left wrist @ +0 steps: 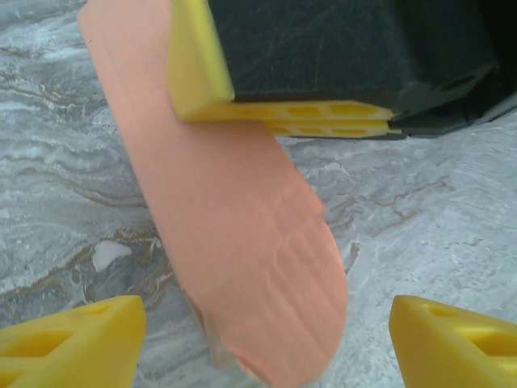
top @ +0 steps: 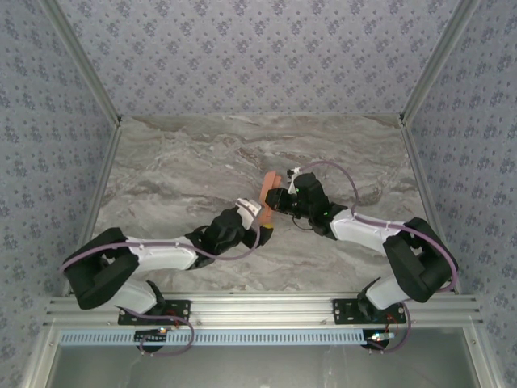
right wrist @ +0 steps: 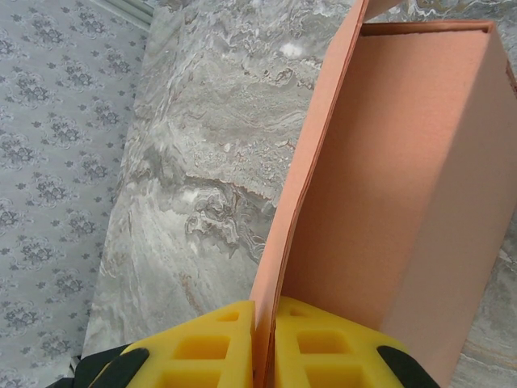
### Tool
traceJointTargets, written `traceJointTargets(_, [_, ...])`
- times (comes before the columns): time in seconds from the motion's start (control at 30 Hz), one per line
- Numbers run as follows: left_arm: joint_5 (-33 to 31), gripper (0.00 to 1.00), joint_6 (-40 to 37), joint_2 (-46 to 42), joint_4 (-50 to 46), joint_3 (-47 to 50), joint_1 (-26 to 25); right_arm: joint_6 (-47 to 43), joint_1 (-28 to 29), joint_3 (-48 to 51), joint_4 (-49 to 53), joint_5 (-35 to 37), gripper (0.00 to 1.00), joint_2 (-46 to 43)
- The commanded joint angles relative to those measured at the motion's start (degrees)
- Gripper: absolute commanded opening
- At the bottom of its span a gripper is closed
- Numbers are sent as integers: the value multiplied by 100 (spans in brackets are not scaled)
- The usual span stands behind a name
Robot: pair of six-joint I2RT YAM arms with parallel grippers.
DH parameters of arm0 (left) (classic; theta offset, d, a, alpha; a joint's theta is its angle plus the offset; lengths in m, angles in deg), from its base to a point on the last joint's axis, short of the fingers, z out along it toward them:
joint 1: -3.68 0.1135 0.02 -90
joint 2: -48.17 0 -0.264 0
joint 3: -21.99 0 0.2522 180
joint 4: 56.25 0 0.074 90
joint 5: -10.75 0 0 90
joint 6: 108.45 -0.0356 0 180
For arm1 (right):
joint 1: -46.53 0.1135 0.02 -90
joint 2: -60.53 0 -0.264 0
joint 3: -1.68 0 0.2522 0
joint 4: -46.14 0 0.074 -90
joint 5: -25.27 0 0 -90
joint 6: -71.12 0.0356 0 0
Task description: Fold the paper box
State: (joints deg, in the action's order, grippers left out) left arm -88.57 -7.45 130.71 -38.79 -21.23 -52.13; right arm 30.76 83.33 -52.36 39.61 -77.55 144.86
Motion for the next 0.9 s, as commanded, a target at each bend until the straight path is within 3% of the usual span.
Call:
traceJointTargets(0.0, [-185, 79, -345, 241, 546, -203, -35, -196, -4, -42, 491, 194, 13, 123])
traceJointTargets(0.7, [-350, 62, -473, 1062, 1297, -478, 37, -184, -7, -40, 482, 218, 13, 123])
traceJointTargets(0.87, [-402, 66, -400, 1082, 1502, -397, 95, -184, -6, -31, 474, 224, 13, 118])
